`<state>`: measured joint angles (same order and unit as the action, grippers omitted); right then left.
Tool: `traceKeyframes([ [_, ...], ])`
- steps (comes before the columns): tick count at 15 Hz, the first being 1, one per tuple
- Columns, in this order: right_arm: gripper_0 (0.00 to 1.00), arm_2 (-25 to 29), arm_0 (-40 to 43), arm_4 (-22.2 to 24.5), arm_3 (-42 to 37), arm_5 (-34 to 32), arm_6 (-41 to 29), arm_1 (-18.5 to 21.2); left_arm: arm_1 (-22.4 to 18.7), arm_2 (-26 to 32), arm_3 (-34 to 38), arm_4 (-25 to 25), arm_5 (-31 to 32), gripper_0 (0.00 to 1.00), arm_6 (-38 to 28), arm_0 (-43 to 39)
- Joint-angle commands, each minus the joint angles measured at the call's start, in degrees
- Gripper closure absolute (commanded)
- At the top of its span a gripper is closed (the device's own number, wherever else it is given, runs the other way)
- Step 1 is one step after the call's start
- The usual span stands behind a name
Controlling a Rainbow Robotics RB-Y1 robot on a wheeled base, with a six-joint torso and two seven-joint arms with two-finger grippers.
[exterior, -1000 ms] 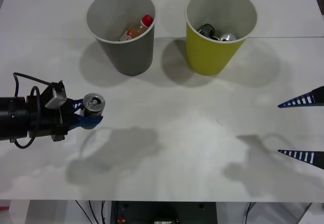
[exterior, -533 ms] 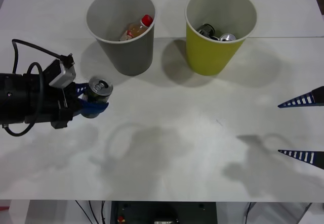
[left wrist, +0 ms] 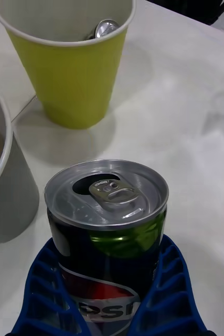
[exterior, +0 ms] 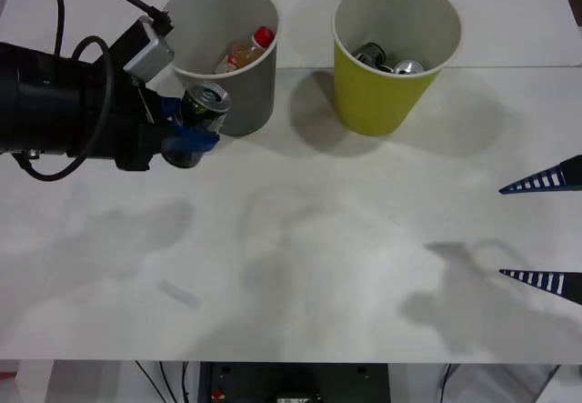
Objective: Put the can into the green bin and the plastic bottle into the gray bin
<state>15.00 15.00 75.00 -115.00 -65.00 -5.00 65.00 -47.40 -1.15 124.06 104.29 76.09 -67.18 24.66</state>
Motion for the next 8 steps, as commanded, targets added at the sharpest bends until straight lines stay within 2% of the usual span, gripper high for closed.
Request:
traceKeyframes([
  [1, 0.0, 0.0, 0.0, 0.0, 0.0, 0.0, 0.0, 0.0, 3.98, -1.75, -0.05, 3.55, 3.01, 1.0, -2.52, 3.73],
  [4, 0.0, 0.0, 0.0, 0.0, 0.0, 0.0, 0.0, 0.0, 8.2, -3.77, -0.49, 7.42, 3.98, 1.0, -3.57, 6.46],
  [8, 0.0, 0.0, 0.0, 0.0, 0.0, 0.0, 0.0, 0.0, 13.39, -4.21, -8.93, 7.86, 6.53, 1.0, -3.57, 14.02],
])
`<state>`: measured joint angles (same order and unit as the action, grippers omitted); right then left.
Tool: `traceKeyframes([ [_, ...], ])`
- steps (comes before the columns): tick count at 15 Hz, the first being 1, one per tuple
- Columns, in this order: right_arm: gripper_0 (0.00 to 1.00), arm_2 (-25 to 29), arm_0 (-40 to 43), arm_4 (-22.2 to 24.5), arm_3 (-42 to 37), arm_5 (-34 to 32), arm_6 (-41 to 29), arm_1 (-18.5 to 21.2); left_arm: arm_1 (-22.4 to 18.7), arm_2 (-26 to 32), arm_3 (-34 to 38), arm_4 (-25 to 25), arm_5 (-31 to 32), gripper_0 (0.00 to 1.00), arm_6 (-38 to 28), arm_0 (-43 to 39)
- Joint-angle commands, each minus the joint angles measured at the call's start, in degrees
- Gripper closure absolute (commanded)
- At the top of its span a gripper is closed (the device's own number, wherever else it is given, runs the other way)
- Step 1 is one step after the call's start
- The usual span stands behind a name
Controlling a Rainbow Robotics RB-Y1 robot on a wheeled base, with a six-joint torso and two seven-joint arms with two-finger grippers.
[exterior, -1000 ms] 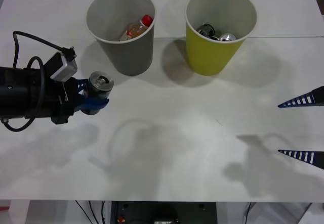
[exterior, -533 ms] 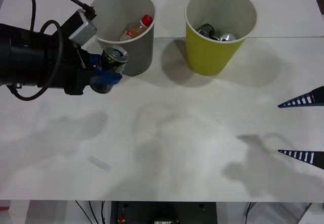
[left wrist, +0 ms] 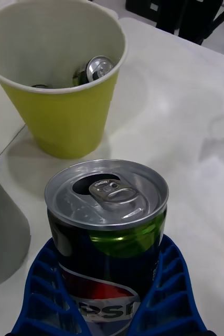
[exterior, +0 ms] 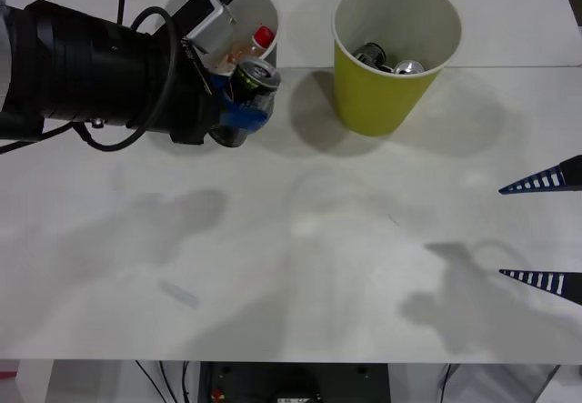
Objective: Put the can into the green bin and the plastic bottle into the gray bin
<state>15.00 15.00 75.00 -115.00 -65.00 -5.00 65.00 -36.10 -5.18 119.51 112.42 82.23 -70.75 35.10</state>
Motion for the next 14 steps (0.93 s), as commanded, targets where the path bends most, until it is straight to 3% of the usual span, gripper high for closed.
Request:
traceKeyframes([
  [1, 0.0, 0.0, 0.0, 0.0, 0.0, 0.0, 0.0, 0.0, 2.61, -0.8, -6.21, -0.54, 0.39, 0.99, 0.0, 5.15],
  [7, 0.0, 0.0, 0.0, 0.0, 0.0, 0.0, 0.0, 0.0, 8.15, -3.52, -23.97, 0.08, 0.39, 0.99, -0.7, 20.97],
  [10, 0.0, 0.0, 0.0, 0.0, 0.0, 0.0, 0.0, 0.0, 9.38, -7.65, -32.58, 1.57, 0.04, 0.99, -0.7, 28.88],
  [14, 0.0, 0.0, 0.0, 0.0, 0.0, 0.0, 0.0, 0.0, 12.01, -12.23, -45.68, 2.01, -4.8, 0.97, -0.7, 38.2],
])
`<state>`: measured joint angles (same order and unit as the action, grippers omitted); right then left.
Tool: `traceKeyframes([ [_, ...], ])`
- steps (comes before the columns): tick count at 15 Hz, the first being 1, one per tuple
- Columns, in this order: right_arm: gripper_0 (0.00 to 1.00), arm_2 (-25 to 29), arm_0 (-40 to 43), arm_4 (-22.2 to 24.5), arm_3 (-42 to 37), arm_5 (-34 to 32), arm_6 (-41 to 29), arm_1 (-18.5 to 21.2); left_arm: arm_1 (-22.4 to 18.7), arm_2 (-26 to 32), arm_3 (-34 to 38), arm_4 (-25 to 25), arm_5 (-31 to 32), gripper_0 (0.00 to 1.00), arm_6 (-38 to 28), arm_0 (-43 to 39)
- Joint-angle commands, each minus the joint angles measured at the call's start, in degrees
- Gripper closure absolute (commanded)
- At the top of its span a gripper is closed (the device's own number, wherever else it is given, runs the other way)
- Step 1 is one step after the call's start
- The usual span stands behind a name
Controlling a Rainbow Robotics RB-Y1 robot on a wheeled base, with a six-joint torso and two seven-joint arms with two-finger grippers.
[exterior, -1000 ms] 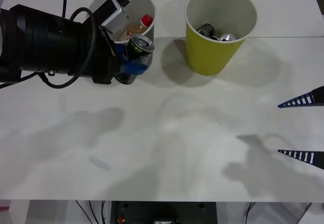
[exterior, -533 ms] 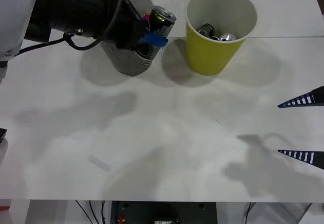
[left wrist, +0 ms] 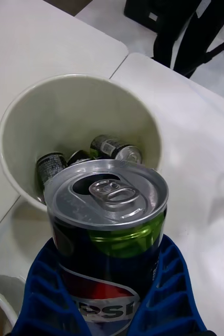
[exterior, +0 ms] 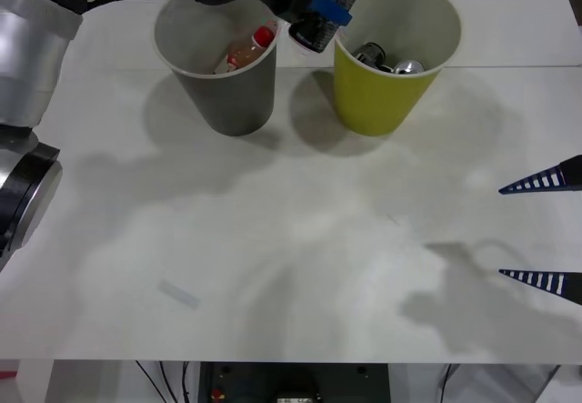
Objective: Put the can into the green bin and the plastic bottle into the gray bin
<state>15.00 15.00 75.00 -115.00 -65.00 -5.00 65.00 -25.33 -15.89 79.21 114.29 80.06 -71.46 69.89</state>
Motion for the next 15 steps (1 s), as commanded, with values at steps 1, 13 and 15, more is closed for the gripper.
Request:
traceKeyframes([
  [1, 0.0, 0.0, 0.0, 0.0, 0.0, 0.0, 0.0, 0.0, 1.86, -2.3, -7.85, 0.24, -4.03, 0.97, 0.0, 5.09],
  [13, 0.0, 0.0, 0.0, 0.0, 0.0, 0.0, 0.0, 0.0, 14.25, -4.85, -22.17, 15.0, -17.04, 0.93, -2.37, 12.73],
  [15, 0.0, 0.0, 0.0, 0.0, 0.0, 0.0, 0.0, 0.0, 14.25, -4.76, -22.17, 15.09, -17.04, 0.72, -2.37, 12.73],
])
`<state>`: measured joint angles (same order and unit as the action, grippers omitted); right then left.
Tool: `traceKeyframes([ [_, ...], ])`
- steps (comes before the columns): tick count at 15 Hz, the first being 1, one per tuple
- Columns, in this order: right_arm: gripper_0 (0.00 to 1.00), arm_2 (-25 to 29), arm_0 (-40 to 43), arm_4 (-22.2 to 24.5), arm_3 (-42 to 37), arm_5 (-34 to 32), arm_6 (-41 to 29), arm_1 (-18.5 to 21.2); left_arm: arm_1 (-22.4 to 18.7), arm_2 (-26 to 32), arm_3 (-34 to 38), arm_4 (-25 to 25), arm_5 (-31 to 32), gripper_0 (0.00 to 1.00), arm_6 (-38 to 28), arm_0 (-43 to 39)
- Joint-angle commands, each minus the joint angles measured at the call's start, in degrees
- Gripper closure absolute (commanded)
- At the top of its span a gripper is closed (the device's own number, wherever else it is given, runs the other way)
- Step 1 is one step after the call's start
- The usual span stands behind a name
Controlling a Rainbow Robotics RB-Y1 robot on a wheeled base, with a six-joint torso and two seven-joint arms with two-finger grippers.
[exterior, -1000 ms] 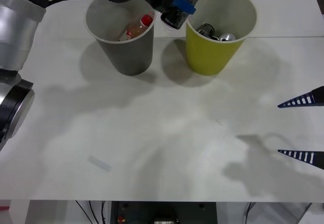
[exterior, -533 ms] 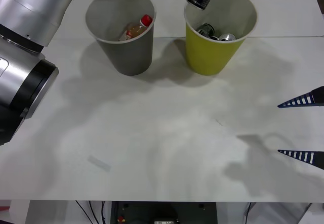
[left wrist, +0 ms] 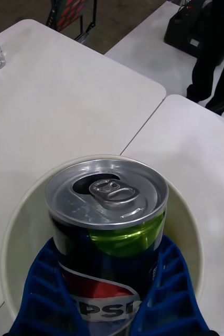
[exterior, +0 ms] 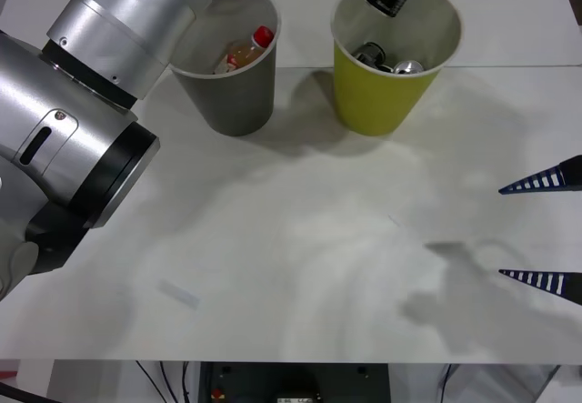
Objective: Put the can into the green bin and the plastic bottle into the gray bin
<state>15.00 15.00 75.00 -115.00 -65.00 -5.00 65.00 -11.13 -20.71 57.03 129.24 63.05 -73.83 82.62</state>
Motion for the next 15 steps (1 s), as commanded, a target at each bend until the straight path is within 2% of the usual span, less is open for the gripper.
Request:
traceKeyframes([
  [1, 0.0, 0.0, 0.0, 0.0, 0.0, 0.0, 0.0, 0.0, 0.06, 0.05, 0.01, 0.22, -0.12, 0.27, 0.09, -0.01],
  [2, 0.0, 0.0, 0.0, 0.0, 0.0, 0.0, 0.0, 0.0, 0.06, 0.05, 0.1, 0.22, -0.21, 0.0, 0.18, -0.01],
  [5, 0.0, 0.0, 0.0, 0.0, 0.0, 0.0, 0.0, 0.0, -0.38, 0.05, 0.01, -0.57, 0.05, 0.0, 0.35, -0.1],
  [7, 0.0, 0.0, 0.0, 0.0, 0.0, 0.0, 0.0, 0.0, -3.11, 0.05, 0.1, -4.62, 2.69, 0.0, 4.84, -0.27],
  [9, 0.0, 0.0, 0.0, 0.0, 0.0, 0.0, 0.0, 0.0, -8.2, 0.05, 2.47, -12.35, 3.22, 0.0, 8.0, -2.73],
  [12, 0.0, 0.0, 0.0, 0.0, 0.0, 0.0, 0.0, 0.0, -16.82, 0.05, 11.43, -22.28, 3.57, 0.0, 9.41, -9.68],
  [15, 0.0, 0.0, 0.0, 0.0, 0.0, 0.0, 0.0, 0.0, -25.17, 0.05, 19.08, -27.55, 8.05, 0.0, 11.95, -13.1],
])
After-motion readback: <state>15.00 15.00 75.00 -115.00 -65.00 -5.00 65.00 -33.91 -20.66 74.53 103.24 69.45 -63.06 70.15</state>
